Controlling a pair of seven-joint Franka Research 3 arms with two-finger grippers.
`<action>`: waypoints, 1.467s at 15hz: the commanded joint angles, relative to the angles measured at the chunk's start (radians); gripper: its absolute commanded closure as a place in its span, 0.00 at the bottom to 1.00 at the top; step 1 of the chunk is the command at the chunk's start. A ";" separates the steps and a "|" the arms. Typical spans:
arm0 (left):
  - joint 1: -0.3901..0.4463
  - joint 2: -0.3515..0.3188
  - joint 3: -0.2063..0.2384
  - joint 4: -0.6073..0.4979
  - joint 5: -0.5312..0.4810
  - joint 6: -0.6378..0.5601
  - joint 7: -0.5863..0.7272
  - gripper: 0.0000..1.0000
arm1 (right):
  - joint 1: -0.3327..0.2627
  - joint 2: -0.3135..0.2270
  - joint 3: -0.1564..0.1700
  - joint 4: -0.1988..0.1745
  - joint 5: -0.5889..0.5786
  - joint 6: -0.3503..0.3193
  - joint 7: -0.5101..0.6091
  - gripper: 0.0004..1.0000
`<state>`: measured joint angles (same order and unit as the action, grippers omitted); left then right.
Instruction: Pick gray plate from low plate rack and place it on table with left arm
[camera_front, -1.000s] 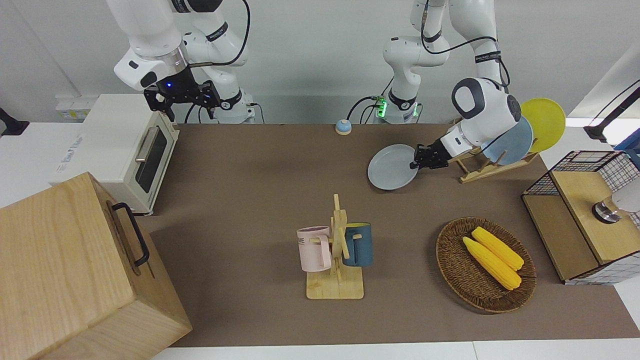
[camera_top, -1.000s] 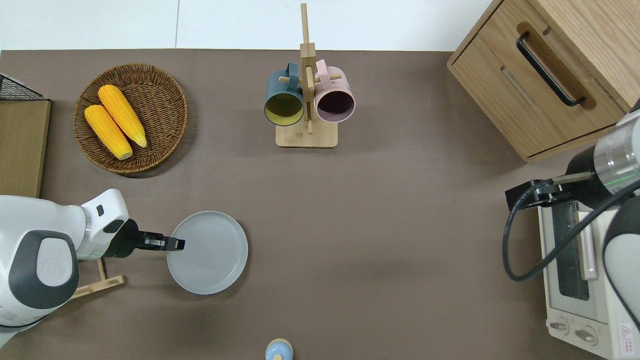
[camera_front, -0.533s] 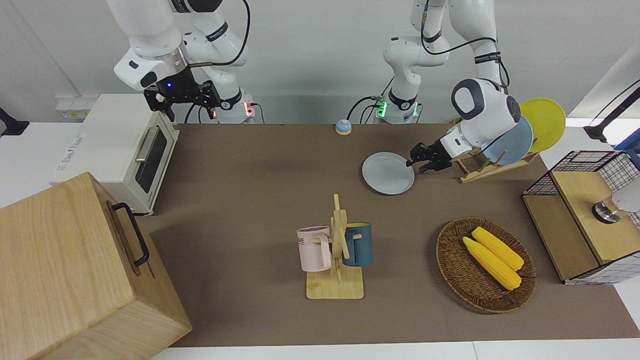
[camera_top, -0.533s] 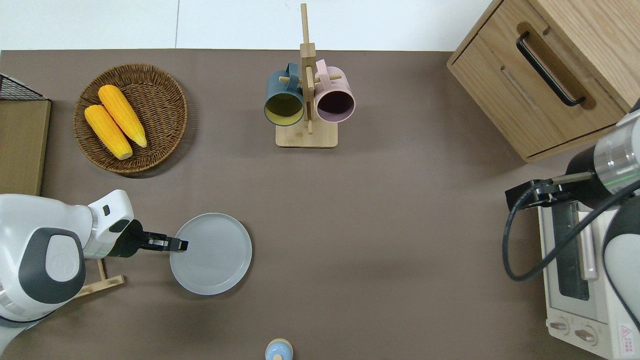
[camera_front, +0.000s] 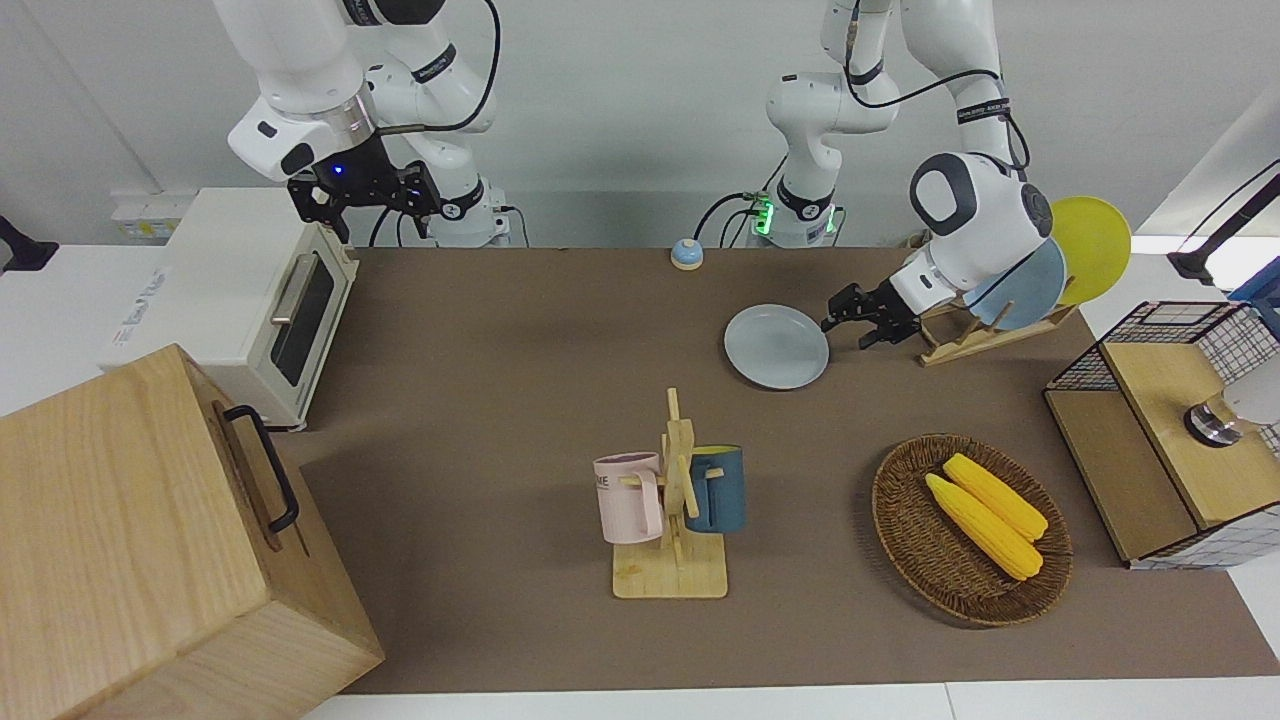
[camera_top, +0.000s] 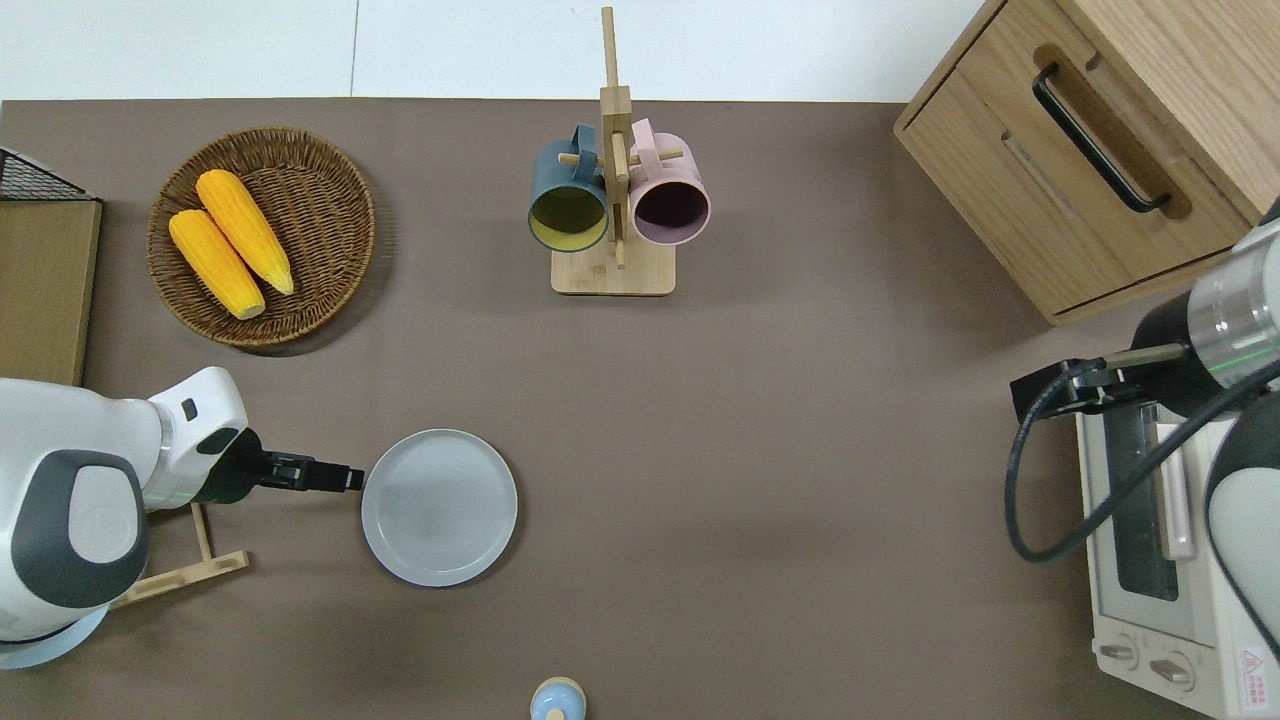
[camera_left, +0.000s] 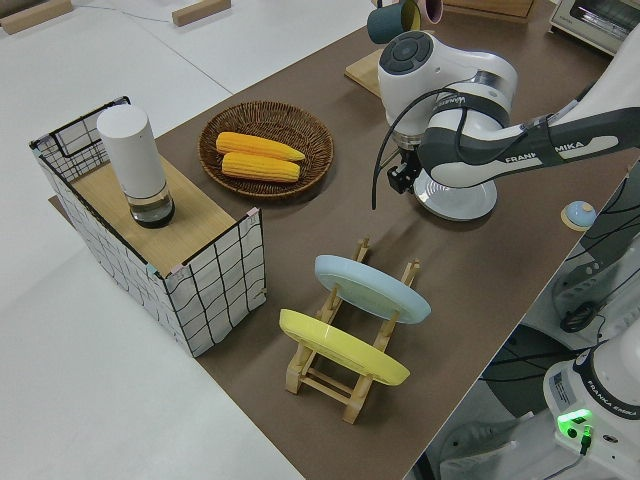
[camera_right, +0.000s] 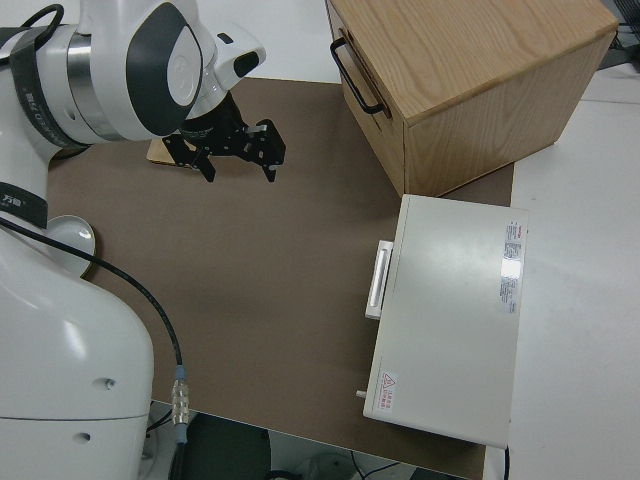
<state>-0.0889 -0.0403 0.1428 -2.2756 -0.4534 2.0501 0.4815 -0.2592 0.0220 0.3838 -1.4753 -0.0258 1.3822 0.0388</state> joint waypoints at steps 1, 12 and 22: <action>-0.002 -0.041 0.004 0.105 0.171 -0.051 -0.174 0.03 | -0.023 -0.002 0.021 0.007 -0.006 -0.011 0.012 0.02; 0.001 -0.032 0.009 0.597 0.433 -0.451 -0.342 0.01 | -0.023 -0.002 0.021 0.007 -0.006 -0.011 0.012 0.02; -0.006 -0.035 0.000 0.651 0.461 -0.485 -0.343 0.01 | -0.023 -0.002 0.021 0.007 -0.006 -0.011 0.012 0.02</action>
<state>-0.0868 -0.0918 0.1441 -1.6577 -0.0184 1.5914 0.1521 -0.2592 0.0220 0.3838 -1.4753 -0.0258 1.3822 0.0388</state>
